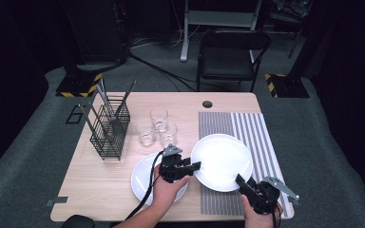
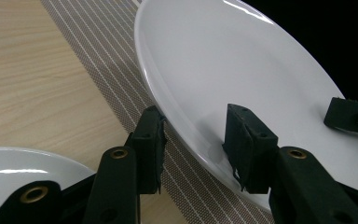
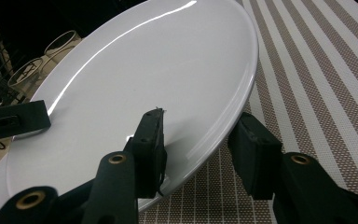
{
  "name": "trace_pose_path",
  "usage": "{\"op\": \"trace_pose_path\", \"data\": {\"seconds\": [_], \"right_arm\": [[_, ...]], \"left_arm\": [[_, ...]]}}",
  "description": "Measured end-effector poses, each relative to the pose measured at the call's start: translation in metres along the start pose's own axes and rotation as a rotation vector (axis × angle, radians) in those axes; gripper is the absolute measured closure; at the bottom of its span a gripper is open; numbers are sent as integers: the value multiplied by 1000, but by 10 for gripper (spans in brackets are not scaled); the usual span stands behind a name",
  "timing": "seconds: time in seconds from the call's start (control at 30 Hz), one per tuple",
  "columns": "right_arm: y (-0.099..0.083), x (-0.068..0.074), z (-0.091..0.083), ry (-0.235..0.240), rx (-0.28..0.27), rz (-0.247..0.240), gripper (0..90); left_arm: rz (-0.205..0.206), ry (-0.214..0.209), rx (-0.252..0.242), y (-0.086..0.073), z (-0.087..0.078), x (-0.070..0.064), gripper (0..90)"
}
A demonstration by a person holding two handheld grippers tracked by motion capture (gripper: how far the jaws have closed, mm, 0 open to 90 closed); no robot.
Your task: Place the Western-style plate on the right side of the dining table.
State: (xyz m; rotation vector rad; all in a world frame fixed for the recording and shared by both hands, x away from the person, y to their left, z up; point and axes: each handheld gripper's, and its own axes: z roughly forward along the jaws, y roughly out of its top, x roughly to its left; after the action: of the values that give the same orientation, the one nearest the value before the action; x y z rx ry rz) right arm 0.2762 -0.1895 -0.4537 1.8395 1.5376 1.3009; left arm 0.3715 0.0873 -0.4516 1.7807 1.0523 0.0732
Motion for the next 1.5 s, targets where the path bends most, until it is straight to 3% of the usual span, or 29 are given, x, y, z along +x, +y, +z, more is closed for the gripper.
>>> {"op": "trace_pose_path", "data": {"seconds": [1.07,1.5], "right_arm": [[16,-21,0,-15,-17,9,565],[30,-29,5,-19,-22,9,570]], "left_arm": [[12,-25,-4,16,25,-6,588],[-5,-33,-7,28,39,-6,588]]}}
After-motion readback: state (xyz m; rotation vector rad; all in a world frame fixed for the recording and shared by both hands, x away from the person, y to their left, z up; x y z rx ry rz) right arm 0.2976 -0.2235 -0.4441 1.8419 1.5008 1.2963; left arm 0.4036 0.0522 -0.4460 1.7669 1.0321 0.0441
